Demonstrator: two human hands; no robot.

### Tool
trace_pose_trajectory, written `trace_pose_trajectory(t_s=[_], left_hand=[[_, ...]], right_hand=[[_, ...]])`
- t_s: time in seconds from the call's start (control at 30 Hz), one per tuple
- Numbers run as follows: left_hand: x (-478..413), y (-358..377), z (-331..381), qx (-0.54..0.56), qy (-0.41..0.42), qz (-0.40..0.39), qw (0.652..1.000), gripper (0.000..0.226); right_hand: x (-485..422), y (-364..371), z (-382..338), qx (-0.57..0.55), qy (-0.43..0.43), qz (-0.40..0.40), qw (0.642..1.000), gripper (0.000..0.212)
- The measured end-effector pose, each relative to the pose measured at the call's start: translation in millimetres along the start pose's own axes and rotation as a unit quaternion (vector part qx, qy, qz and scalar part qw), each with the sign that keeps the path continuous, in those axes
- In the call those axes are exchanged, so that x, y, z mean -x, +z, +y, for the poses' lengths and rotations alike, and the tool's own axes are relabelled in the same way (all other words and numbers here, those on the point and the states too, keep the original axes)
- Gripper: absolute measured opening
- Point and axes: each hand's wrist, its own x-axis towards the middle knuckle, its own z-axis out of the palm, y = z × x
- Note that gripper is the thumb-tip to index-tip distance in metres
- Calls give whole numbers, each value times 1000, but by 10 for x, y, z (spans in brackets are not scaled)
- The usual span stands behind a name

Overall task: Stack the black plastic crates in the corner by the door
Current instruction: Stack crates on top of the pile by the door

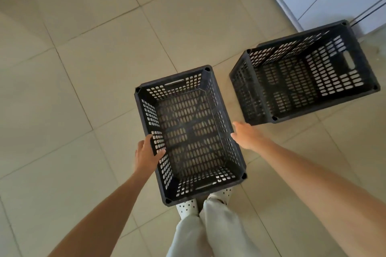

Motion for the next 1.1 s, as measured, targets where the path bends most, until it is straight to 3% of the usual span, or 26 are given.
trace_pose_trajectory(t_s=[0.13,0.3,0.5,0.83,1.1], left_hand=[[-498,319,-349,33,-18,4,999,87],[-865,432,-473,75,-62,43,994,71],[-951,210,-404,81,-54,12,995,54],[-243,-674,261,-6,45,33,998,42],[727,-1358,1345,-58,130,35,989,35]], right_hand=[[-465,490,103,-2,18,43,999,62],[-796,757,127,-118,38,104,987,51],[-812,607,82,-112,73,62,989,47],[204,-127,229,-55,97,60,992,46],[1428,-942,723,-79,152,80,982,48]])
